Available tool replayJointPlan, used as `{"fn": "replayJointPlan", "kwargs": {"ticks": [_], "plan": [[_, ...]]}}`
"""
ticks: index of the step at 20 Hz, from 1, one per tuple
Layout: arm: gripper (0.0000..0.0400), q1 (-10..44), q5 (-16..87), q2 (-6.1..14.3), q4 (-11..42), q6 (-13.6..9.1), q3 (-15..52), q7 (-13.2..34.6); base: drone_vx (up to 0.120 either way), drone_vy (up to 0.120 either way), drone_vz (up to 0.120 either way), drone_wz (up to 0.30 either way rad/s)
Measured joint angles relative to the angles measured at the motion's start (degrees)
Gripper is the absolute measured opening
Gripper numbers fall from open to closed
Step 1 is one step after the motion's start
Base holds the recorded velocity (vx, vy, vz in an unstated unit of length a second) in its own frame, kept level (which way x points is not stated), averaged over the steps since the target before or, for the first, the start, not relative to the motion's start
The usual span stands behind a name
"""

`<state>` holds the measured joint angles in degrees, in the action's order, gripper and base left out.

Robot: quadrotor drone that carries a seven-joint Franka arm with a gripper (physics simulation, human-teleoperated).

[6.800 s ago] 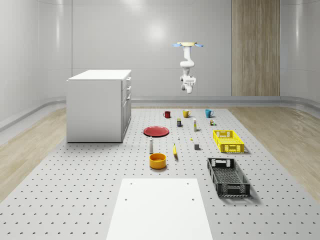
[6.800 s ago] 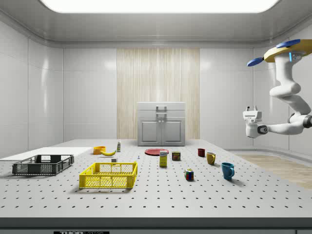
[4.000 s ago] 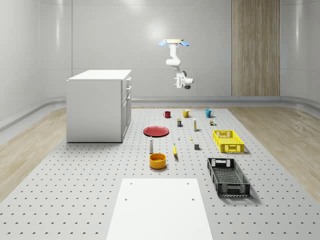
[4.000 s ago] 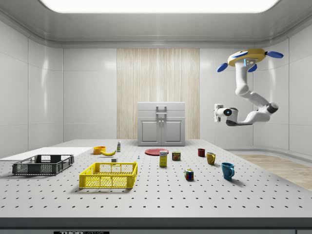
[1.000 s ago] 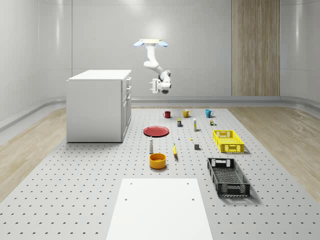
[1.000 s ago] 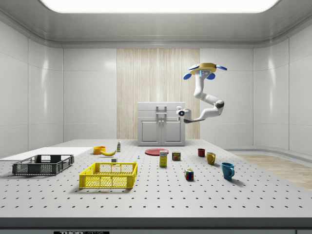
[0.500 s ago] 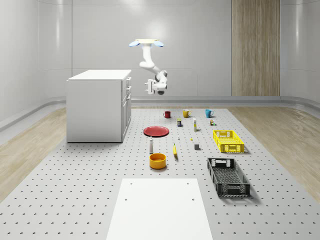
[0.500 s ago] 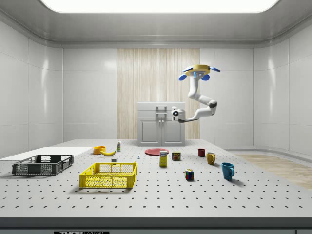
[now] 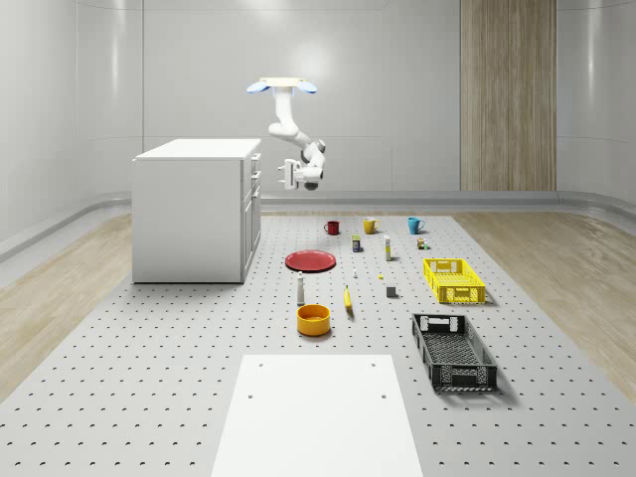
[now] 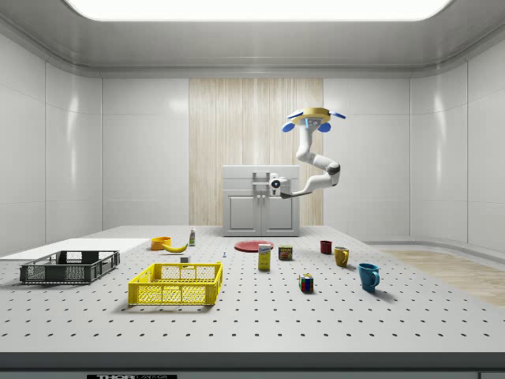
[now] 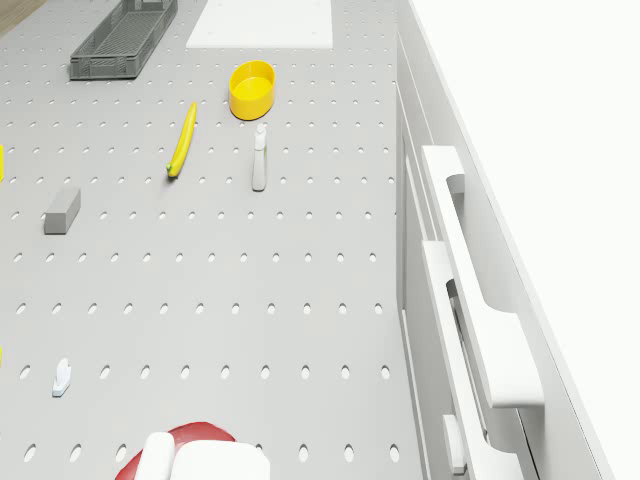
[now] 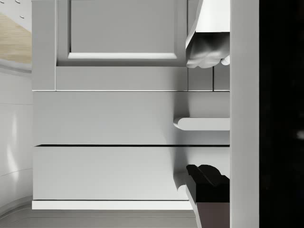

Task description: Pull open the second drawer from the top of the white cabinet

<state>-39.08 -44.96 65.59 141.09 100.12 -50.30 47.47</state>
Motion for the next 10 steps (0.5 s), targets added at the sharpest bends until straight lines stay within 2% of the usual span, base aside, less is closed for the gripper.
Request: {"fn": "replayJointPlan", "kwargs": {"ticks": [8,10], "plan": [[0.03,-0.6,0.6,0.7,0.1,0.6,-0.2,0.5,0.12,-0.12,0.0,0.0],[0.03,-0.8,0.7,0.9,0.1,0.7,-0.2,0.6,0.04,-0.02,0.0,0.0]]}}
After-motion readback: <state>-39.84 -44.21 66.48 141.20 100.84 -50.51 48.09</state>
